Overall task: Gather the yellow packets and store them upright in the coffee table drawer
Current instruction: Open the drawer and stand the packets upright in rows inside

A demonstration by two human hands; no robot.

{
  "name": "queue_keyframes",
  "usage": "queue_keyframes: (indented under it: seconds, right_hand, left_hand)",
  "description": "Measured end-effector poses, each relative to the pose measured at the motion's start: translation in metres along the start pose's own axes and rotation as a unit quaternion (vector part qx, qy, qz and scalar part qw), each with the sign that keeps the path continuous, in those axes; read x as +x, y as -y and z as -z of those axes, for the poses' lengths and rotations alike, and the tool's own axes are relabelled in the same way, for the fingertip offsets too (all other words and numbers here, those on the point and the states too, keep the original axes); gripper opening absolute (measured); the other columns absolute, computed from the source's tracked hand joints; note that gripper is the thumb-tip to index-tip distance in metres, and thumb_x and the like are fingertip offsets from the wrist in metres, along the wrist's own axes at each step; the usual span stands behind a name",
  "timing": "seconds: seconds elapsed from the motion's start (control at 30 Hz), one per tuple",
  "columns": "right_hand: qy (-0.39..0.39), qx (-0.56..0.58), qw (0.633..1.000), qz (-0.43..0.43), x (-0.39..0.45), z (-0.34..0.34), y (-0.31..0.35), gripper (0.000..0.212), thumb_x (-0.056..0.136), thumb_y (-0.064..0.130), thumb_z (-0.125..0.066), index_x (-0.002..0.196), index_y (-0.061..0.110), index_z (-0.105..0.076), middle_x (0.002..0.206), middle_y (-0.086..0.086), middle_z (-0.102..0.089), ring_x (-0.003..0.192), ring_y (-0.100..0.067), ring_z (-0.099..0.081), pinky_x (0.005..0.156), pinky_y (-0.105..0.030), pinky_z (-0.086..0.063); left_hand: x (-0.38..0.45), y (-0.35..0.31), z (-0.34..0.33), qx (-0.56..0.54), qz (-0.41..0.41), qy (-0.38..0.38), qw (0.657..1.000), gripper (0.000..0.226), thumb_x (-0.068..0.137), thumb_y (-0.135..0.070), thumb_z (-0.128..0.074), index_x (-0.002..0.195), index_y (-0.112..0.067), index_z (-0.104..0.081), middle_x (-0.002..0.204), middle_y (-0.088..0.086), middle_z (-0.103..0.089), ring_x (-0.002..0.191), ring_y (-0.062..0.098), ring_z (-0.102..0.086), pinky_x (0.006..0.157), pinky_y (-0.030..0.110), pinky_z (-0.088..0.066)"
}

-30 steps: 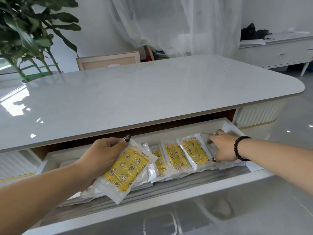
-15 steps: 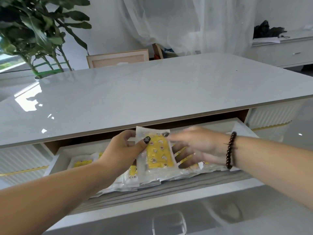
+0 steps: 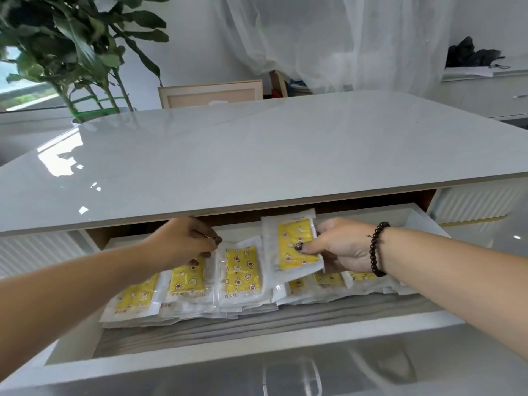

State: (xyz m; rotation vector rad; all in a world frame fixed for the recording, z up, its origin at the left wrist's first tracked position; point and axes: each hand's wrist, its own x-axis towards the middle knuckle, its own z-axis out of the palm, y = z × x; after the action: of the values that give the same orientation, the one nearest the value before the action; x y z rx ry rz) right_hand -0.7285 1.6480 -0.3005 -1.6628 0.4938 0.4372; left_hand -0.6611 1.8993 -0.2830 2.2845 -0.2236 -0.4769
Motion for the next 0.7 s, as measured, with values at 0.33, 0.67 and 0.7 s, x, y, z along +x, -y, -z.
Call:
queue_keyframes:
  seconds: [0.33, 0.67, 0.7]
  right_hand:
    - [0.035, -0.053, 0.994, 0.093, 0.016, -0.114, 0.035, 0.063, 0.062, 0.03, -0.087, 0.108, 0.0, -0.056, 0.087, -0.009, -0.065, 0.07, -0.02, -0.067, 0.063, -0.037, -0.06]
    - [0.02, -0.049, 0.993, 0.104, 0.036, -0.165, 0.03, 0.02, 0.077, -0.011, -0.067, 0.074, 0.007, -0.06, 0.079, -0.015, -0.069, 0.06, -0.021, -0.065, 0.063, -0.034, -0.059]
    - [0.023, -0.051, 0.993, 0.105, 0.037, -0.167, 0.03, 0.02, 0.078, -0.011, -0.066, 0.074, 0.008, -0.06, 0.076, -0.013, -0.069, 0.058, -0.02, -0.064, 0.06, -0.032, -0.058]
  left_hand:
    - [-0.011, 0.04, 0.047, -0.198, 0.07, 0.025, 0.977, 0.026, 0.086, -0.002, -0.066, 0.111, -0.005, -0.064, 0.099, 0.014, -0.075, 0.081, 0.019, -0.072, 0.073, 0.03, -0.061]
    - [0.008, 0.097, 0.085, 0.047, 0.053, -0.074, 0.995, 0.016, 0.086, -0.01, -0.07, 0.101, -0.007, -0.068, 0.07, 0.004, -0.058, 0.058, 0.018, -0.05, 0.051, 0.025, -0.045]
    - [0.01, 0.102, 0.087, 0.086, 0.046, -0.09, 0.991, 0.017, 0.085, -0.01, -0.071, 0.101, -0.006, -0.068, 0.07, 0.004, -0.06, 0.058, 0.02, -0.053, 0.053, 0.026, -0.047]
